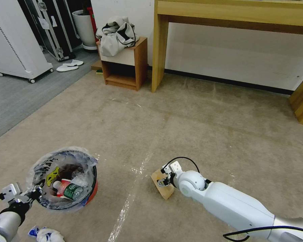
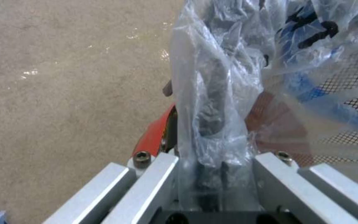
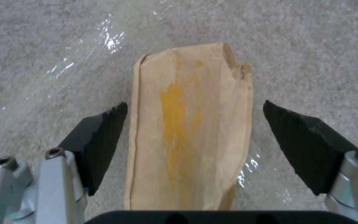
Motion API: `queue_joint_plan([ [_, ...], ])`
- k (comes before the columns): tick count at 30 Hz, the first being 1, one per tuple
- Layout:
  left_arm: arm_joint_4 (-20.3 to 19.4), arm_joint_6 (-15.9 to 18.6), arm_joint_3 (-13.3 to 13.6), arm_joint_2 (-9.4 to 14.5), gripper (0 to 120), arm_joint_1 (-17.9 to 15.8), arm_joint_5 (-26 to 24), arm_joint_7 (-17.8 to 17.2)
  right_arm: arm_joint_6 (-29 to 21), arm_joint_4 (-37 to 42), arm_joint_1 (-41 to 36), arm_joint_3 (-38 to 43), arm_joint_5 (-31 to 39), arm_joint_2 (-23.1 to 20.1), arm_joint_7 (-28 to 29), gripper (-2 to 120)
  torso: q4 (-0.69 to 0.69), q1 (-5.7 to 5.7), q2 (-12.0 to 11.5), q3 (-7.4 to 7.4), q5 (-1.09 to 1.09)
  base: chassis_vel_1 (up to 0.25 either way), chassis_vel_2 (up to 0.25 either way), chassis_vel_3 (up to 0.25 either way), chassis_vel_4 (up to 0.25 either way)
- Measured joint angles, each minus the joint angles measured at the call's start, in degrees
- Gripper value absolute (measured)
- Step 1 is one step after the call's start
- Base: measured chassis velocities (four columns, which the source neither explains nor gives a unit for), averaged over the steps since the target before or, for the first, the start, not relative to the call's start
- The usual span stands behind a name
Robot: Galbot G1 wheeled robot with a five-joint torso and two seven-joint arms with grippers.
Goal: Pick up the trash bin and place the garbage on the floor into it.
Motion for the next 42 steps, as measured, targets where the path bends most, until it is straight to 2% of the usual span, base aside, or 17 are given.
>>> queue_joint_plan([
  [9,-0.6,0.0,-0.1,-0.1,1,0.4,0.0,0.0,1.1,-3.6,-0.3,-0.4,-1.1,1.6,-1.0,71,0.00,0.00,0.0,0.00,0.00,0.000,0.000,0.000,0.000],
  [13,-0.4,-0.1,-0.1,-0.1,1,0.4,0.0,0.0,1.7,-5.8,-0.9,0.0,-2.3,2.4,-1.7,62,0.00,0.00,0.0,0.00,0.00,0.000,0.000,0.000,0.000],
  [24,0.3,-0.1,0.3,0.0,1,-0.2,0.0,0.0,2.9,-7.8,-1.4,0.3,-3.9,3.2,-3.0,50,0.00,0.00,0.0,0.00,0.00,0.000,0.000,0.000,0.000],
  [26,0.5,-0.1,0.3,0.1,1,-0.3,0.0,-0.1,3.4,-8.6,-1.5,0.3,-4.5,3.5,-3.4,42,0.00,0.00,0.0,0.00,0.00,0.000,0.000,0.000,0.000],
  [33,0.9,-0.2,0.4,0.1,1,-0.4,0.0,-0.1,4.0,-9.6,-1.7,0.3,-5.4,3.8,-3.8,33,0.00,0.00,0.0,0.00,0.00,0.000,0.000,0.000,0.000],
  [35,1.0,-0.2,0.5,0.1,1,-0.5,0.0,-0.1,4.2,-9.6,-1.9,0.3,-5.5,3.8,-3.8,24,0.00,0.00,0.0,0.00,0.00,0.000,0.000,0.000,0.000],
  [36,1.0,-0.2,0.5,0.1,1,-0.5,0.0,-0.1,4.2,-9.6,-1.9,0.3,-5.5,3.8,-3.8,24,0.00,0.00,0.0,0.00,0.00,0.000,0.000,0.000,0.000],
  [38,1.0,-0.2,0.7,0.0,1,-0.6,0.1,-0.1,4.5,-9.6,-2.2,0.4,-5.7,3.6,-3.8,11,0.00,0.00,0.0,0.00,0.00,0.000,0.000,0.000,0.000],
  [42,1.0,-0.2,0.8,-0.1,1,-0.5,0.2,-0.1,4.7,-9.4,-2.5,0.6,-5.8,3.4,-3.8,1,0.00,0.00,0.0,0.00,0.00,0.000,0.000,0.000,0.000],
])
